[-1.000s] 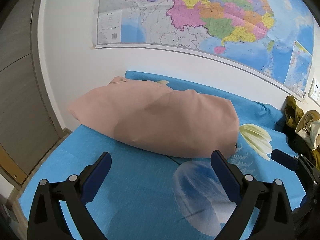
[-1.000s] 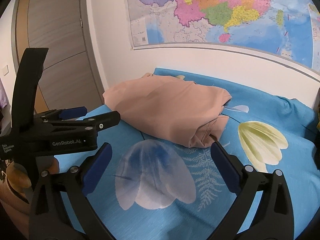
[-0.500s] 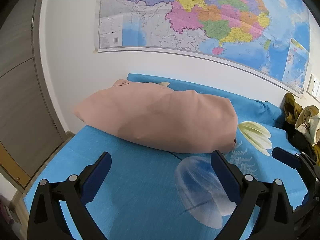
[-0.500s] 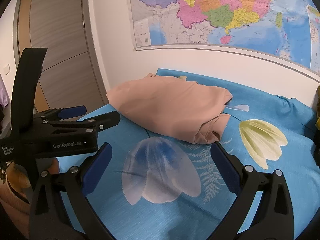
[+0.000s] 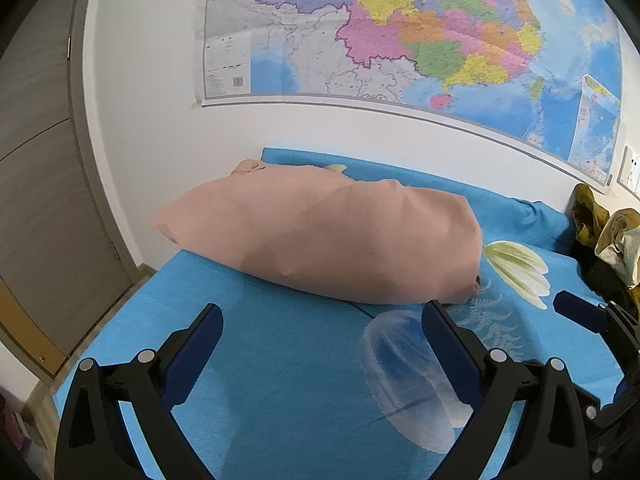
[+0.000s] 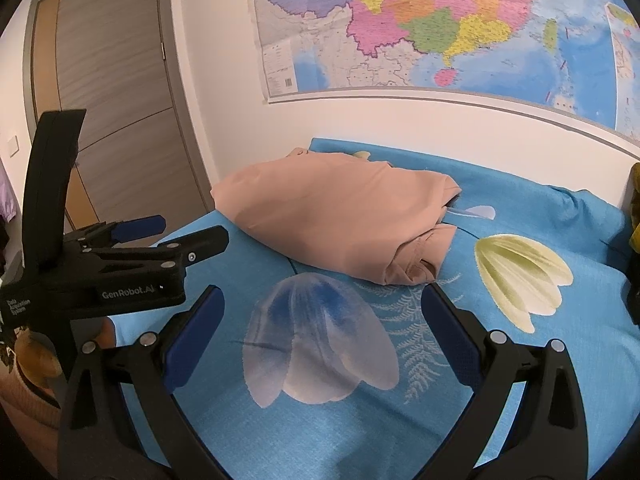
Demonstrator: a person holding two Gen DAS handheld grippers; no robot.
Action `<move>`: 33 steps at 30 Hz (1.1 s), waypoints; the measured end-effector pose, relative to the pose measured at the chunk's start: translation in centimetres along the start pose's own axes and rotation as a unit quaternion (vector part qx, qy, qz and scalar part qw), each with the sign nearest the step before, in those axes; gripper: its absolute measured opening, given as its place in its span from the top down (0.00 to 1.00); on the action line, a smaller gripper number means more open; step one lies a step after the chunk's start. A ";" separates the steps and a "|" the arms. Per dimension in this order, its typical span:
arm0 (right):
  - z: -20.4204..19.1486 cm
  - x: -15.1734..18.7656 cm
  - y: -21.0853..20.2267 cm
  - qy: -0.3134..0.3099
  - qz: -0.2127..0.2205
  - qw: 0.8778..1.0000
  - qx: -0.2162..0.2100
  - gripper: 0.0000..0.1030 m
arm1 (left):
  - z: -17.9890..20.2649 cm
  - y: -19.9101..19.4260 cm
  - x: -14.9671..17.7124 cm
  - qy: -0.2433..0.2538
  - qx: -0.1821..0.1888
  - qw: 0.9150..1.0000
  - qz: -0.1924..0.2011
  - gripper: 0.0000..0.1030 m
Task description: Fold large clothes
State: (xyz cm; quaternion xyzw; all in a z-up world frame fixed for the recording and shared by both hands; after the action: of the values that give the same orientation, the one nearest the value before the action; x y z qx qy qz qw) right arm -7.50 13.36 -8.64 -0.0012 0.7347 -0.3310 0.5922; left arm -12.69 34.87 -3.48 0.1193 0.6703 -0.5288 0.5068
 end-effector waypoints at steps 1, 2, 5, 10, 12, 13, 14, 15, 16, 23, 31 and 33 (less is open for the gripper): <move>0.0 0.0 0.0 0.000 0.000 1.000 0.000 0.06 | -0.1 0.0 0.1 -0.001 -0.001 1.000 0.000 0.07; 0.0 0.0 0.0 0.001 0.000 1.000 0.000 0.06 | -0.2 0.1 0.1 0.000 -0.003 1.000 -0.001 0.07; 0.0 0.0 0.0 0.003 0.000 1.000 -0.002 0.06 | -0.3 0.3 0.3 0.002 -0.008 1.000 -0.003 0.07; -0.2 0.1 0.0 0.003 -0.002 1.000 -0.003 0.06 | -0.5 0.2 0.4 0.002 -0.013 1.000 -0.002 0.07; -0.3 0.1 0.0 0.003 -0.001 1.000 -0.003 0.06 | -0.5 0.1 0.4 0.003 -0.014 1.000 0.000 0.07; -0.3 0.1 0.0 0.003 -0.001 1.000 -0.004 0.06 | -0.5 0.0 0.5 0.003 -0.015 1.000 0.001 0.07; -0.3 0.1 0.1 0.003 -0.001 1.000 -0.003 0.06 | -0.5 -0.1 0.5 0.003 -0.016 1.000 0.001 0.07; -0.4 0.1 0.1 0.003 -0.002 1.000 -0.002 0.06 | -0.5 -0.1 0.5 0.004 -0.016 1.000 0.001 0.07; -0.4 0.1 0.1 0.003 -0.002 1.000 -0.002 0.06 | -0.5 0.0 0.5 0.003 -0.016 1.000 0.001 0.07; -0.5 0.1 0.2 0.003 -0.005 1.000 -0.005 0.06 | -0.7 0.0 0.7 0.003 -0.017 1.000 -0.003 0.07; -0.6 0.1 0.2 0.004 -0.007 1.000 -0.007 0.06 | -0.7 0.0 0.8 0.005 -0.015 1.000 -0.003 0.07; -0.6 0.2 0.2 0.004 -0.006 1.000 -0.007 0.06 | -0.7 0.1 0.8 0.005 -0.016 1.000 -0.002 0.07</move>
State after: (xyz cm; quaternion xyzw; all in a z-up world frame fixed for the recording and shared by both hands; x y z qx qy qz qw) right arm -8.04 13.74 -8.83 -0.0088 0.7392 -0.3296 0.5873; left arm -13.41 35.17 -4.20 0.1122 0.6818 -0.5184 0.5038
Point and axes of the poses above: each gripper's, at about its wrist camera, not at the fingertips, and y roughly the way its jaws point, z to its right, x to its underside, the point moved 1 cm from there along y, roughly the way its jaws point, and after that the axes turned 3 degrees about -y, right-handed, at the moved point
